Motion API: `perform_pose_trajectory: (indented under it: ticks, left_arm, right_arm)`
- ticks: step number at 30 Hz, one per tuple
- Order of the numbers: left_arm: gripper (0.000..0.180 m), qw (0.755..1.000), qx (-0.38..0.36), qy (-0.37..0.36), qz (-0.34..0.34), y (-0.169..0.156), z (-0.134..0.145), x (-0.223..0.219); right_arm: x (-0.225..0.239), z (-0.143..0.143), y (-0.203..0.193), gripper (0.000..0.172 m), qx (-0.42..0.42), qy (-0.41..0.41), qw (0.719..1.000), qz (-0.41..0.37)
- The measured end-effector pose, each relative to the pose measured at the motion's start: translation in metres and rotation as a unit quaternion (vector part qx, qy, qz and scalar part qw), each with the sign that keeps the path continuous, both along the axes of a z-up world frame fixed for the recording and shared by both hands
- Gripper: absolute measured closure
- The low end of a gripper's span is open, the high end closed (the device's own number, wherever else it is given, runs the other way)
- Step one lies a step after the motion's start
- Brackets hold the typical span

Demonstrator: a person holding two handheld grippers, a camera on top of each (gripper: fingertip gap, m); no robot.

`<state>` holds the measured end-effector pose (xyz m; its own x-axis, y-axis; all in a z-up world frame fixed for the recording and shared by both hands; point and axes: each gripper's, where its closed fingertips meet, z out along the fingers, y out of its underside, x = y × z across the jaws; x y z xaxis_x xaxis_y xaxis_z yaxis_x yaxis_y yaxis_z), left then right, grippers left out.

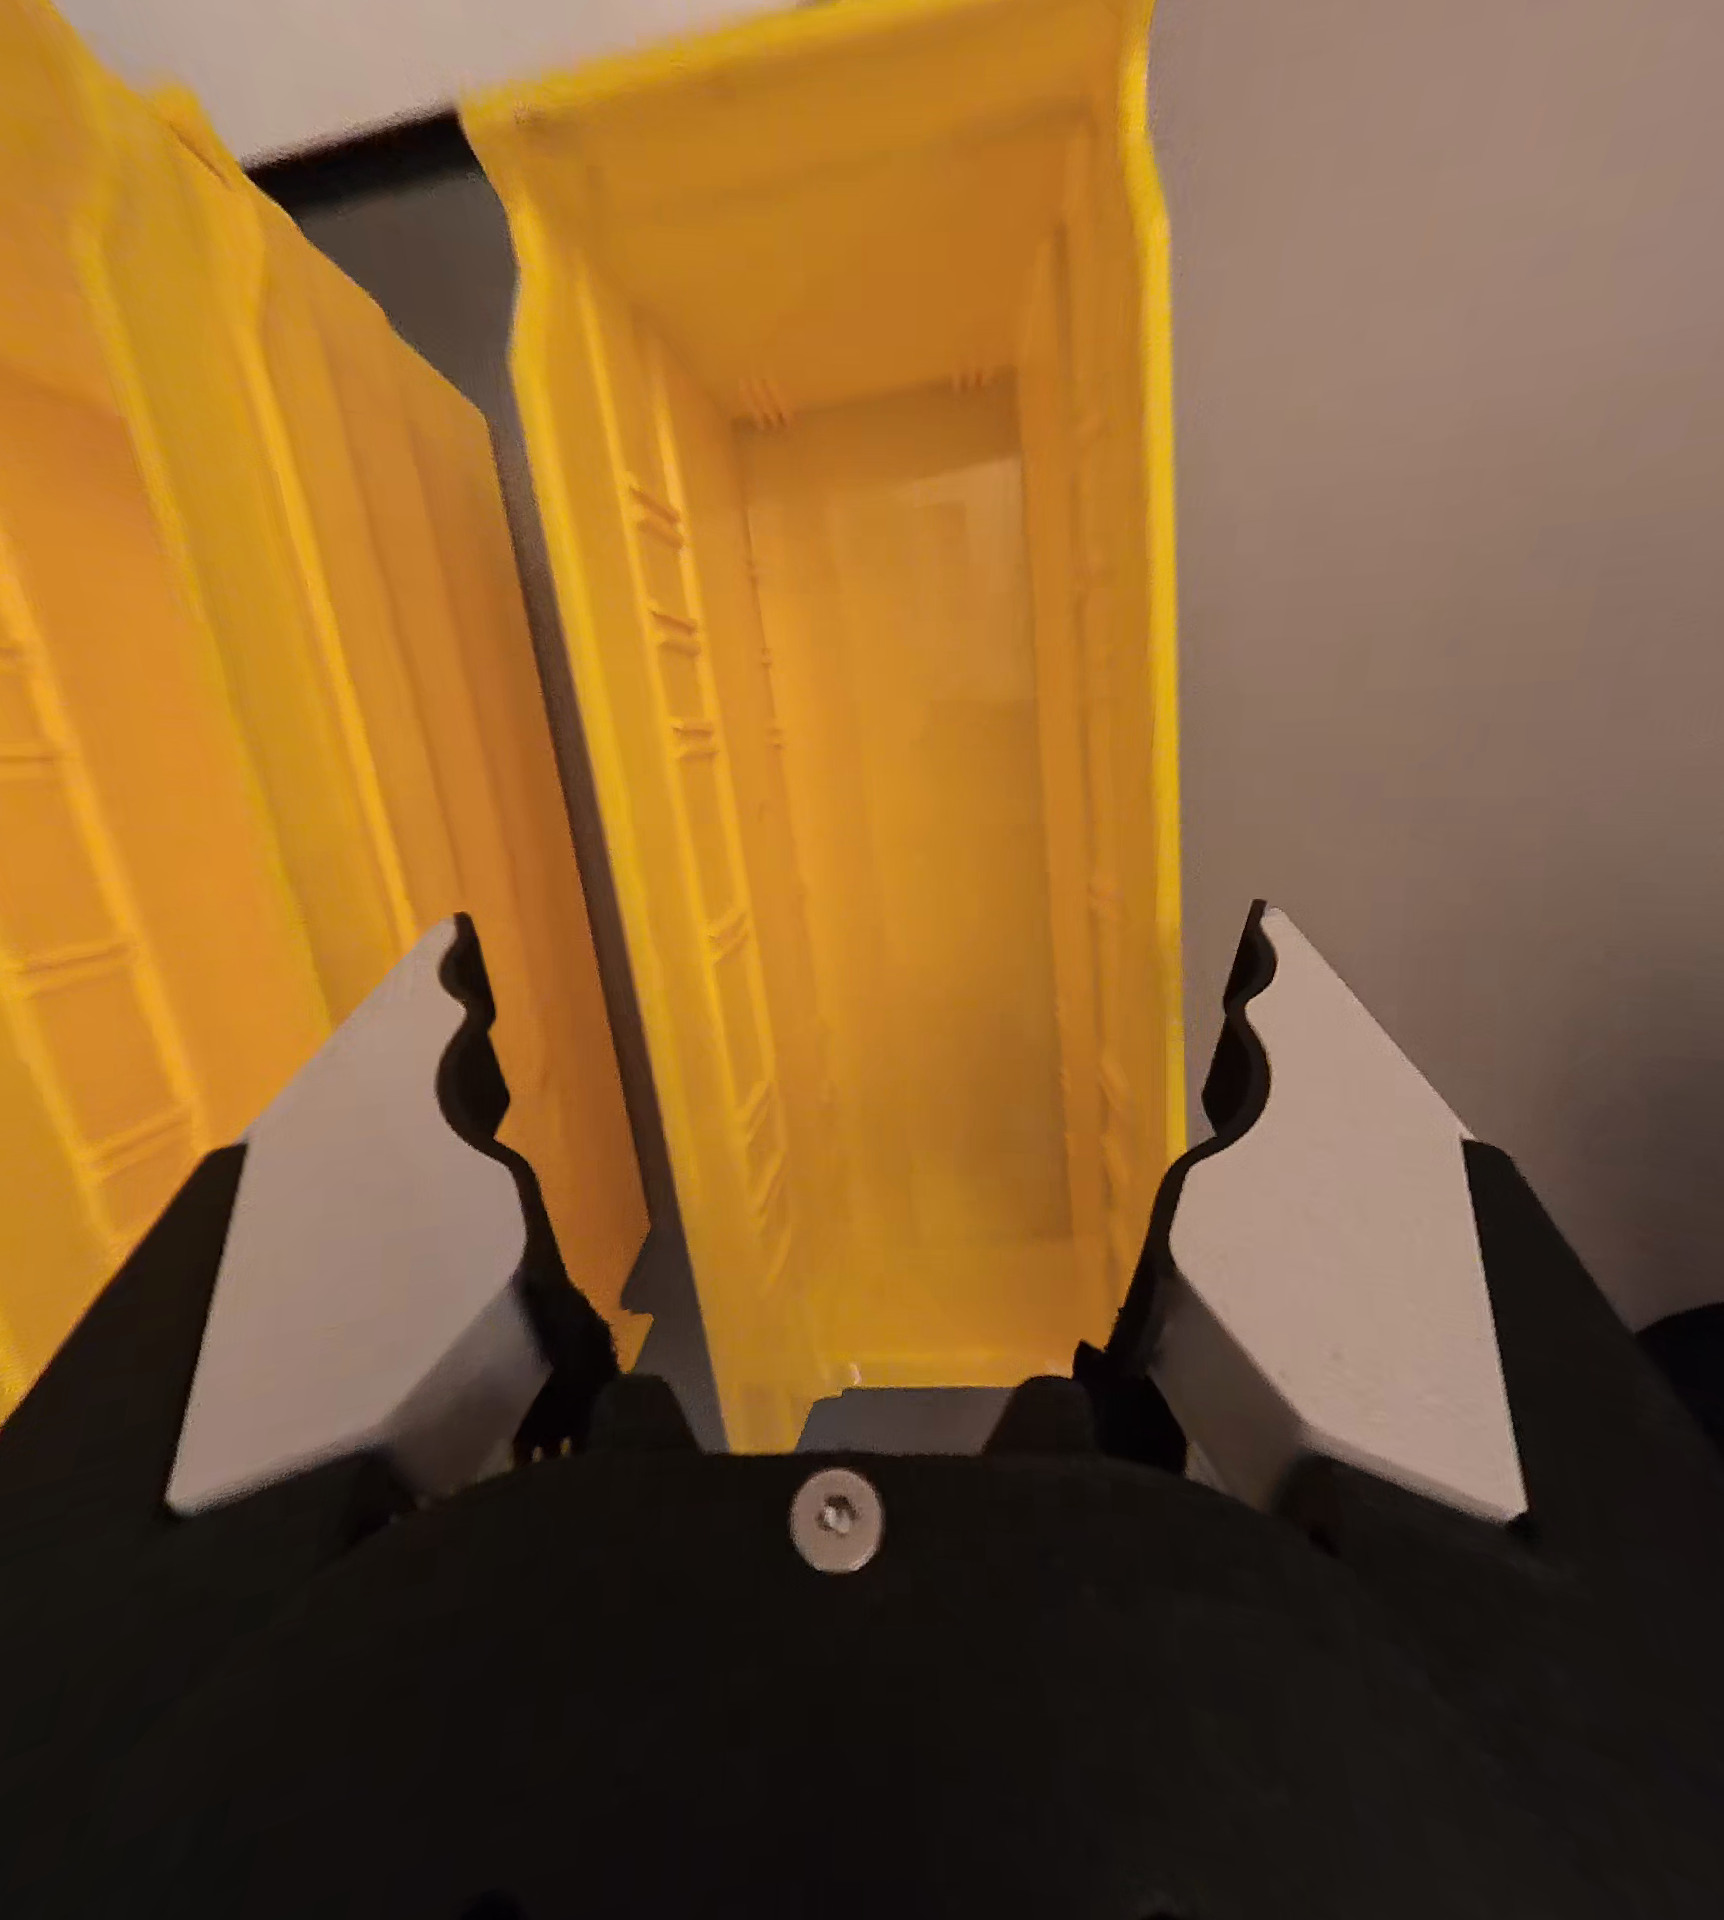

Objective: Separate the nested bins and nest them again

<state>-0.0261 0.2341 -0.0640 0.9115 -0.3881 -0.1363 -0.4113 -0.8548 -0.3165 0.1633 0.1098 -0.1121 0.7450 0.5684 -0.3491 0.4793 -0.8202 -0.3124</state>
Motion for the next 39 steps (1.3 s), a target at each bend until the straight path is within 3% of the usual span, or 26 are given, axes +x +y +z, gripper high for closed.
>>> perform_pose_trajectory:
  ticks: [4,8,11,14,17,21,25,26,28,32,33,36,39]
  left_arm:
    - [0.048,0.998,0.056,-0.013,-0.034,0.003,0.047,0.004]
    - [0.061,0.968,0.203,-0.114,-0.091,0.006,0.133,0.01]
    - [0.08,0.903,0.317,-0.252,-0.145,-0.01,0.21,0.015]
    - [0.084,0.836,0.403,-0.316,-0.199,-0.029,0.261,0.0]
    - [0.085,0.775,0.491,-0.343,-0.204,-0.042,0.294,-0.031]
    - [0.091,0.689,0.564,-0.38,-0.25,-0.069,0.315,-0.06]
    - [0.098,0.64,0.585,-0.421,-0.265,-0.081,0.334,-0.085]
    - [0.098,0.633,0.585,-0.427,-0.273,-0.083,0.34,-0.09]
    - [0.097,0.641,0.573,-0.423,-0.285,-0.082,0.339,-0.101]
    - [0.098,0.662,0.571,-0.402,-0.272,-0.069,0.303,-0.132]
    - [0.1,0.653,0.587,-0.398,-0.265,-0.062,0.304,-0.139]
    - [0.102,0.675,0.589,-0.373,-0.241,-0.038,0.302,-0.159]
    - [0.103,0.67,0.584,-0.401,-0.222,-0.029,0.305,-0.18]
  right_arm:
    - [-0.002,-0.003,-0.001,0.111,-0.013,-0.011,1.0,0.001]
    - [0.001,-0.001,0.002,0.111,-0.009,-0.03,0.999,-0.013]
    - [0.004,0.003,0.004,0.111,-0.006,-0.052,0.998,-0.028]
    - [0.004,0.01,0.004,0.113,-0.009,-0.066,0.997,-0.04]
    - [0.003,0.016,0.005,0.114,0.006,-0.09,0.995,-0.039]
    - [-0.003,0.026,0.01,0.115,0.027,-0.124,0.991,-0.042]
    - [-0.015,0.035,0.019,0.115,0.057,-0.158,0.985,-0.034]
    - [-0.018,0.038,0.022,0.115,0.065,-0.167,0.983,-0.034]
    - [-0.024,0.045,0.029,0.115,0.087,-0.173,0.98,-0.036]
    - [-0.029,0.059,0.046,0.113,0.121,-0.17,0.975,-0.078]
    - [-0.028,0.062,0.052,0.113,0.132,-0.173,0.972,-0.093]
    - [-0.031,0.075,0.072,0.108,0.174,-0.174,0.961,-0.128]
    - [-0.05,0.092,0.084,0.109,0.219,-0.152,0.954,-0.136]
